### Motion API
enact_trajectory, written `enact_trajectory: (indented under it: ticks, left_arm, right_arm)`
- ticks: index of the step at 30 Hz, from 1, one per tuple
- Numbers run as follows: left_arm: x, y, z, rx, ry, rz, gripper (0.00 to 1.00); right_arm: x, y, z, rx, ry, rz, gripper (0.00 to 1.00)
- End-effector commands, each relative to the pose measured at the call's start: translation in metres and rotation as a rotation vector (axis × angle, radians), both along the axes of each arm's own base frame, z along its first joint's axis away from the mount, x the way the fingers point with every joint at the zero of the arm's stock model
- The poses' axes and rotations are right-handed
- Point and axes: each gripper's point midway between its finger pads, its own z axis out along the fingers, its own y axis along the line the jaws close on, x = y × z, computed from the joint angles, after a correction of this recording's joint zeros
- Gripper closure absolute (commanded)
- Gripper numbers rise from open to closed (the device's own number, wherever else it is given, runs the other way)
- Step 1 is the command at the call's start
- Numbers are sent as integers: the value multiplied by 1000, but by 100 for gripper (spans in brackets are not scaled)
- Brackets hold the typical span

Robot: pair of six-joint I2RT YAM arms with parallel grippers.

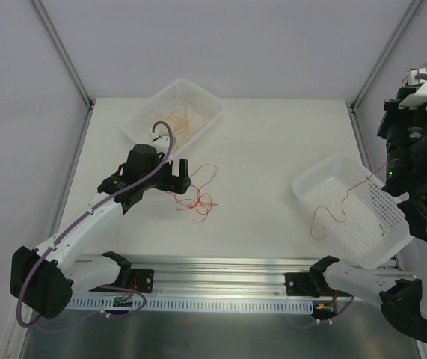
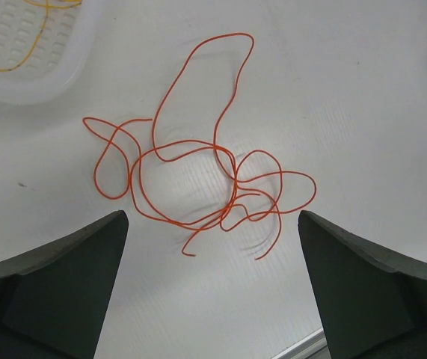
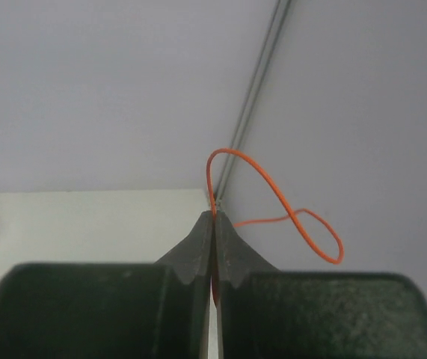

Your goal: Untangle the cables

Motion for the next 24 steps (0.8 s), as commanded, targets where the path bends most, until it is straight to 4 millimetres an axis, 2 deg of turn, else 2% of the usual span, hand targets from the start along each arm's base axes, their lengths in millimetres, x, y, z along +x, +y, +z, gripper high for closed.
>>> enact_trajectory:
  ticks: [1, 3, 4, 6, 7, 9, 10, 12, 13, 14, 16, 17, 19, 20, 22, 24]
  left_arm:
    - [-7, 10, -4, 51, -36, -29, 1]
    - [-9, 17, -10, 84, -49, -25, 1]
    - [-10, 20, -12, 97, -52, -23, 1]
    - [-10, 25, -17, 126, -55, -17, 1]
    - [-11, 27, -21, 136, -50, -12, 1]
    - [-11, 30, -26, 154, -48, -10, 1]
    - [-11, 30, -28, 158, -45, -8, 1]
    - [-11, 31, -33, 161, -44, -4, 1]
    - [-11, 31, -35, 160, -42, -3, 1]
    - [-11, 32, -36, 162, -41, -2, 1]
    - [-10, 31, -35, 161, -49, -1, 1]
    - [-10, 31, -34, 161, -51, -4, 1]
    - [-8, 30, -34, 159, -57, -6, 1]
    - [-9, 31, -34, 160, -56, -7, 1]
    - [-8, 30, -33, 156, -59, -3, 1]
    - [-8, 30, -34, 154, -58, -5, 1]
  right_arm:
    - [-2, -33, 17, -62, -65, -180, 99]
    - [6, -34, 11, -59, -57, -186, 99]
    - [9, -41, 3, -65, -30, -220, 99]
    - [18, -41, -12, -40, 5, -232, 99]
    - [26, -44, -33, -46, 57, -256, 99]
    - [31, -47, -57, -15, 96, -267, 99]
    - [40, -52, -93, 28, 165, -297, 99]
    - [45, -57, -131, 102, 236, -316, 99]
    - [42, -69, -156, 192, 276, -370, 99]
    - [47, -67, -198, 239, 367, -362, 99]
    - [41, -76, -241, 376, 425, -425, 99]
    - [36, -77, -285, 416, 523, -437, 99]
    - [28, -85, -327, 539, 586, -497, 99]
    - [24, -76, -361, 620, 657, -488, 99]
    - [19, -76, -394, 705, 725, -524, 95]
    - [12, -68, -422, 793, 801, -532, 81]
